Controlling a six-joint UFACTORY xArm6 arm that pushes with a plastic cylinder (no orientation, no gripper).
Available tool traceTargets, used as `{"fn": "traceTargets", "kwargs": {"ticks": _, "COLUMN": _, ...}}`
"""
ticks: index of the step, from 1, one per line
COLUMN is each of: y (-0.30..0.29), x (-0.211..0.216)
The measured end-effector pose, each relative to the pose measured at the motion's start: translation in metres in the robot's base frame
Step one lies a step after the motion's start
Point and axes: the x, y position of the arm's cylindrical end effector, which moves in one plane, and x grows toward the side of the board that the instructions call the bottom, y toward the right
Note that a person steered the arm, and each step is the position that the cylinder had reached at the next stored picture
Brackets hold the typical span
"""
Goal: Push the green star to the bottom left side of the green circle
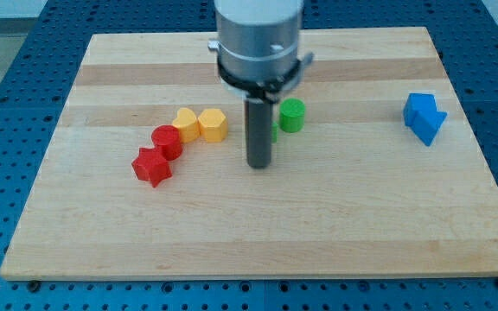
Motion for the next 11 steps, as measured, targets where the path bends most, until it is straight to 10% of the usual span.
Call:
{"fn": "traceTargets", "kwargs": {"ticks": 3, "y": 0.039, "x": -0.039}}
{"fn": "traceTargets", "kwargs": {"ticks": 5, "y": -0.074, "x": -0.066}}
{"fn": "traceTargets", "kwargs": {"ticks": 7, "y": -0.003, "x": -0.115}}
{"fn": "traceTargets", "kwargs": {"ticks": 9, "y": 0.101, "x": -0.074}}
{"fn": "traceTargets", "kwargs": {"ticks": 11, "y": 0.067, "x": -0.047}}
